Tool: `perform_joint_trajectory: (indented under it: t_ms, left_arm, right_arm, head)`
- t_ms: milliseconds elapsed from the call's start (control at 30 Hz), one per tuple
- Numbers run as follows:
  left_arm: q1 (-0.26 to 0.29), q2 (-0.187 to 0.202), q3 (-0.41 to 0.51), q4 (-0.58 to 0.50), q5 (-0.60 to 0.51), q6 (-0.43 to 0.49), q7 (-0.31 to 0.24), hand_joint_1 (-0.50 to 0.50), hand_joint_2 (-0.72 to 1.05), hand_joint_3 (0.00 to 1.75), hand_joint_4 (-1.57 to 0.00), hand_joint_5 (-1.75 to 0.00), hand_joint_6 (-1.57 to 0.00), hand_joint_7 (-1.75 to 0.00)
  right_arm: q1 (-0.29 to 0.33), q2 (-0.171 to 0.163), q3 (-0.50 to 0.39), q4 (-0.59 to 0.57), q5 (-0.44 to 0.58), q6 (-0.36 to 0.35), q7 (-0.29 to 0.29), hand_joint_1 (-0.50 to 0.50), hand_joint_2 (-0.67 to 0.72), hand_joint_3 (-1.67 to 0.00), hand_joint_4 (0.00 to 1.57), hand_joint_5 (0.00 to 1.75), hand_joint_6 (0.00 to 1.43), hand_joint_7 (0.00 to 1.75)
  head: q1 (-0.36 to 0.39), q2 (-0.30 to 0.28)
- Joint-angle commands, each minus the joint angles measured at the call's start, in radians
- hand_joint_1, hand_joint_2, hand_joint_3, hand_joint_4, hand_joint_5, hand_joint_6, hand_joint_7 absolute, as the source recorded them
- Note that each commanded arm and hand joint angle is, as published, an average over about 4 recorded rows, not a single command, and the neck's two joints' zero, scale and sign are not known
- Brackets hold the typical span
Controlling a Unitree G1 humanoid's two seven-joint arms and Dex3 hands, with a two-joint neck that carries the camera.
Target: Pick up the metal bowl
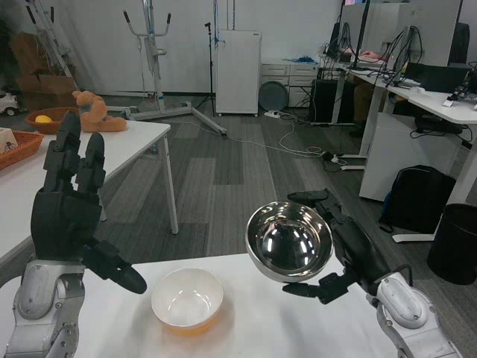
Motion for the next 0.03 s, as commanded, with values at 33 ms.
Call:
perform_joint_trajectory:
  t_ms: [33]
  left_arm:
    - [-0.005, 0.005, -0.003, 0.015, -0.008, -0.004, -0.006, -0.5, -0.72, 0.06, 0.0, 0.0, 0.0, 0.0]
  right_arm:
    - [-0.023, 0.004, 0.01, -0.001, 0.018, 0.007, -0.017, -0.46, -0.6, -1.51, 0.69, 1.65, 1.02, 1.54]
  head:
    - [-0.003, -0.01]
